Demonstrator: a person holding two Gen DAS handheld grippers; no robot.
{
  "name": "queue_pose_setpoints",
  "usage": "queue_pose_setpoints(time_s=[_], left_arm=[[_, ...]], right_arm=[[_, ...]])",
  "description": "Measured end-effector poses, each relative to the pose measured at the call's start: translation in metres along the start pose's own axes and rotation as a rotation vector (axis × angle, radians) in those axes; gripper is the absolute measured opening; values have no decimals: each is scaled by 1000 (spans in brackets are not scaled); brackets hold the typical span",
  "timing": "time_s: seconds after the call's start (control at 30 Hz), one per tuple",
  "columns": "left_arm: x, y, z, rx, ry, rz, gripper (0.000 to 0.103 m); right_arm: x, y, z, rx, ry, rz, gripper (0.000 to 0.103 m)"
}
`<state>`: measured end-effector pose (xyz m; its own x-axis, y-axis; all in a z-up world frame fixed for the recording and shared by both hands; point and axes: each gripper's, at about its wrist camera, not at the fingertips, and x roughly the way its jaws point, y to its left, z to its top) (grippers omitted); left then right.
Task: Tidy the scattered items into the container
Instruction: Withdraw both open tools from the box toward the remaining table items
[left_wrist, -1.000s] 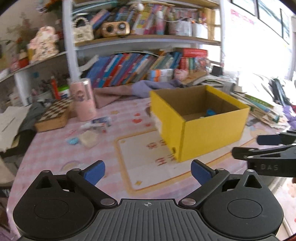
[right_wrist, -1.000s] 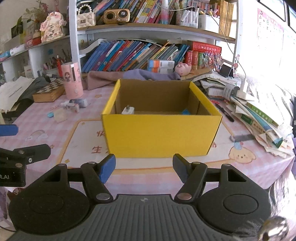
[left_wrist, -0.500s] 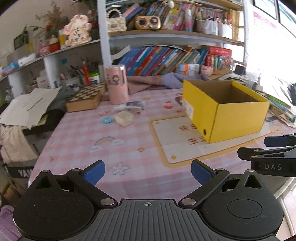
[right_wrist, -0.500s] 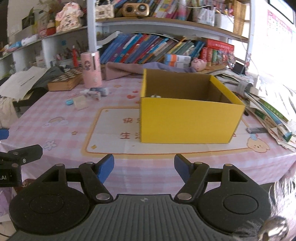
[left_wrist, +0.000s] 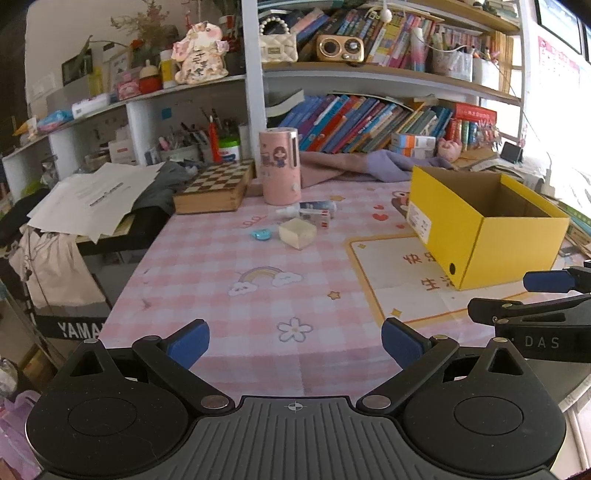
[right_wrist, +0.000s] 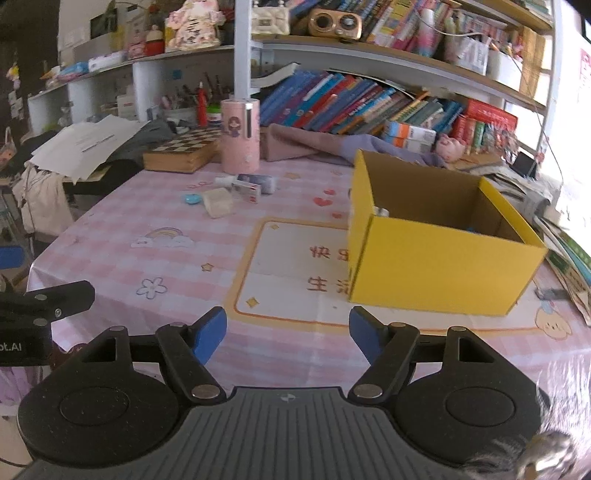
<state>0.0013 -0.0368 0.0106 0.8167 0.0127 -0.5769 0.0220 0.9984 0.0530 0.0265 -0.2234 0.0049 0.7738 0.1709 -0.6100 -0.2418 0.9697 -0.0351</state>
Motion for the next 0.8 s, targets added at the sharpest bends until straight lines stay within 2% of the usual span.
queue_pose_setpoints(time_s=[0.4,0.8], left_arm=[[28,14,8,-16,33,21,101],[74,24,28,-1,69,34,101]], right_arm=[[30,15,17,-42,8,41,72],[87,19,47,-66,42,86,71]])
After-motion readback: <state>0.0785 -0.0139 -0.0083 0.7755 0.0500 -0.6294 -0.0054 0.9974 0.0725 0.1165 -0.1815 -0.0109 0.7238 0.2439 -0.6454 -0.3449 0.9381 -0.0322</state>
